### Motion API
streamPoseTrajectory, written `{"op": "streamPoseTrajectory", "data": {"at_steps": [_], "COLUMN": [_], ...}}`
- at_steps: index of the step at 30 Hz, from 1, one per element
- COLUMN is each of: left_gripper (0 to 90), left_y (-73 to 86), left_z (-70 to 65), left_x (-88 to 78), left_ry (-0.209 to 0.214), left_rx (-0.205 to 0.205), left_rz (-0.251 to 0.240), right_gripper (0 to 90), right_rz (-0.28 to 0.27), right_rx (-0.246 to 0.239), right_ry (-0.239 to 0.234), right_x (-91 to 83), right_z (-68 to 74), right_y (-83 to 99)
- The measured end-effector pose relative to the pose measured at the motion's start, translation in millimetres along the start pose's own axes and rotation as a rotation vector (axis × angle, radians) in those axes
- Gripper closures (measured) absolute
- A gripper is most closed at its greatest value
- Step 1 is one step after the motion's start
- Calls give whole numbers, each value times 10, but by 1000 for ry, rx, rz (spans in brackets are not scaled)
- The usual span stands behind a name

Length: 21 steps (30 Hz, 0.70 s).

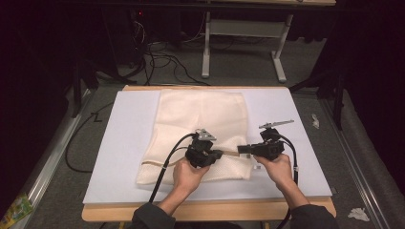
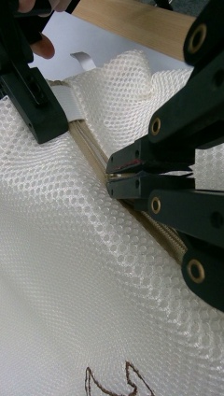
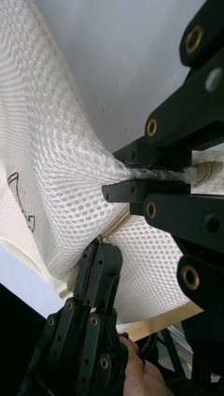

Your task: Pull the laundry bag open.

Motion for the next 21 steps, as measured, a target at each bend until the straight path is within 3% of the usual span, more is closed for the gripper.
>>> {"op": "streamPoseTrajectory", "data": {"at_steps": [21], "left_gripper": [873], "left_y": [35], "left_z": [48], "left_x": [-22], "left_ry": [-2], "left_rx": [-5], "left_rz": [-5], "right_gripper": [870], "right_rz": [5], "right_rx": [-7], "right_ry": [22], "right_x": [-1], "right_z": [-10], "right_y": [14]}}
Point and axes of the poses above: each handheld gripper's, and its own axes: x roughly forward along the jaws, y roughly out of its underside, z roughly to its left, the point moved 4 cm from there along x, roughly forward along the jaws, and after that the axes turned 3 degrees about -x, right-handed, at the moved point
